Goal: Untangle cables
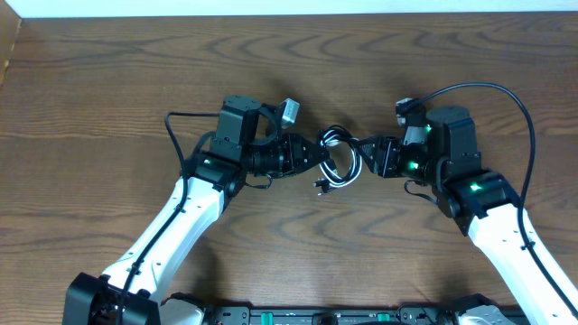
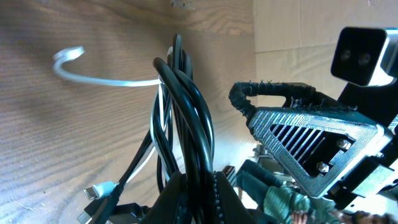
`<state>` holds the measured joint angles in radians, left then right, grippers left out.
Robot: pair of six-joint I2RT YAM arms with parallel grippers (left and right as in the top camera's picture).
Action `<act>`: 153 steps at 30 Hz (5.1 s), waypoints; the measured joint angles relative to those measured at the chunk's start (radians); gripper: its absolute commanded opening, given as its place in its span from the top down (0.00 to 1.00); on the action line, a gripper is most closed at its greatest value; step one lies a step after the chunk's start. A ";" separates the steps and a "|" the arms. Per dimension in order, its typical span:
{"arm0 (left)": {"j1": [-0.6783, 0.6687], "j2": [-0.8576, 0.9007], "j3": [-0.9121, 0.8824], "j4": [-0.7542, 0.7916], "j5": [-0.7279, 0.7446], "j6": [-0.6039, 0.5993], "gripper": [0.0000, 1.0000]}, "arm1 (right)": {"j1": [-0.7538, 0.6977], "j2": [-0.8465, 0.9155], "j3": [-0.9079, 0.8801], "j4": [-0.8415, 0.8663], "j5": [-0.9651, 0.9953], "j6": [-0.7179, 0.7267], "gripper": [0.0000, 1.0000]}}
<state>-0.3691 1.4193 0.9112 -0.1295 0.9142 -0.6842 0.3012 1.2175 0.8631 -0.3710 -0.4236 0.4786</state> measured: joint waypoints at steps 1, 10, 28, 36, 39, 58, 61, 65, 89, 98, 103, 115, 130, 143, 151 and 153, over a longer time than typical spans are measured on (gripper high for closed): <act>0.000 0.000 0.000 0.000 0.000 0.011 0.92 | 0.000 -0.001 0.000 -0.006 0.000 0.000 0.55; 0.000 0.000 0.000 0.000 0.000 0.062 0.93 | 0.000 0.004 0.000 -0.018 0.002 -0.012 0.54; 0.000 0.000 0.000 -0.043 0.000 0.105 0.93 | 0.000 0.144 0.000 -0.025 0.030 -0.220 0.49; 0.000 0.000 0.000 0.016 -0.025 0.085 0.93 | 0.000 0.187 0.000 -0.061 -0.034 -0.015 0.46; 0.000 0.000 0.000 0.013 -0.091 -0.066 0.93 | -0.002 0.187 -0.001 -0.033 -0.041 0.045 0.45; 0.013 0.000 0.000 0.033 -0.297 -1.097 0.93 | -0.016 0.198 -0.001 0.027 -0.095 0.189 0.46; 0.013 0.000 0.000 0.037 -0.303 -1.120 0.93 | 0.000 0.222 -0.001 0.032 -0.092 0.222 0.48; 0.015 0.000 0.000 0.037 -0.315 -1.130 0.92 | 0.034 0.253 -0.002 0.077 -0.093 0.249 0.48; 0.016 0.000 0.000 0.041 -0.316 -1.146 0.93 | -0.124 0.319 -0.002 0.119 -0.288 0.217 0.34; 0.016 0.000 0.000 0.040 -0.315 -1.146 0.93 | -0.034 0.319 -0.002 0.143 -0.317 0.249 0.43; 0.016 0.000 0.000 0.041 -0.316 -1.146 0.93 | 0.025 0.350 -0.002 0.263 -0.307 0.312 0.50; 0.021 0.000 0.000 0.044 -0.311 -1.114 0.93 | 0.057 0.549 -0.006 0.582 -0.257 0.407 0.66; 0.016 0.000 0.000 -0.045 -0.146 -0.192 0.93 | -0.161 0.506 -0.006 0.376 -0.368 0.085 0.99; 0.014 -0.003 0.001 -0.218 -0.178 0.462 0.93 | -0.222 -0.024 -0.008 0.014 -0.391 -0.092 0.99; 0.003 -0.004 0.002 -0.267 -0.267 0.490 0.91 | -0.212 -0.112 -0.008 -0.214 -0.294 -0.200 0.99; -0.001 -0.004 0.002 -0.282 -0.278 0.495 0.84 | -0.201 -0.110 -0.009 -0.259 -0.271 -0.220 0.99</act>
<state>-0.3698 1.4155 0.9131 -0.4114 0.6361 -0.1894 0.1005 1.1072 0.8539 -0.6304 -0.6945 0.2584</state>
